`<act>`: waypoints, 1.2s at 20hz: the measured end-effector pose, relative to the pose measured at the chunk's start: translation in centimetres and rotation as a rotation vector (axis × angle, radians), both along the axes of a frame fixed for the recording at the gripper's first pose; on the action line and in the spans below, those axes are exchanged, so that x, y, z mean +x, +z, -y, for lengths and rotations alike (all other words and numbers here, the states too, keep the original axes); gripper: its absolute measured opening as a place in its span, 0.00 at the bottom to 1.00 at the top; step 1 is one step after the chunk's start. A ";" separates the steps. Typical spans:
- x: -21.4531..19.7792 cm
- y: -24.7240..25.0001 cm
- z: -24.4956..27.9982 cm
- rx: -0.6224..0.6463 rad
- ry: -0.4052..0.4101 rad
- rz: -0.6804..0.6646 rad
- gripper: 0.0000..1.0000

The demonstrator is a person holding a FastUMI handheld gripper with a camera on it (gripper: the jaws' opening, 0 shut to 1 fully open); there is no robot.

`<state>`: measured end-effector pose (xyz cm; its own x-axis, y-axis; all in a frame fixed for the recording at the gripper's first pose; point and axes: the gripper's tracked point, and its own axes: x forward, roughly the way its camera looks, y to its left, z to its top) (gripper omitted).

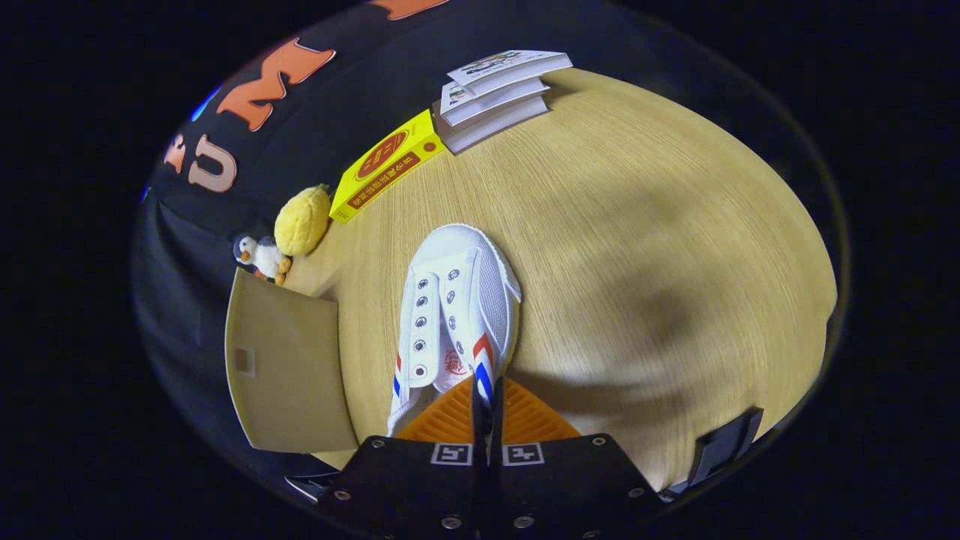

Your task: Open the storage box then place both shoes into the box .Put the left shoe in first, then the right shoe, with the right side of both shoes facing outward in a uniform manner.

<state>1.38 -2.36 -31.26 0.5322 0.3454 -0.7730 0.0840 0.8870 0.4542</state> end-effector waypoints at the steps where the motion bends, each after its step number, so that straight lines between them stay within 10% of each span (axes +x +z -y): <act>1: 0.1 0.6 -0.6 0.018 -0.005 0.014 0.00; 24: -2.6 18.2 -22.5 0.065 0.143 0.213 0.00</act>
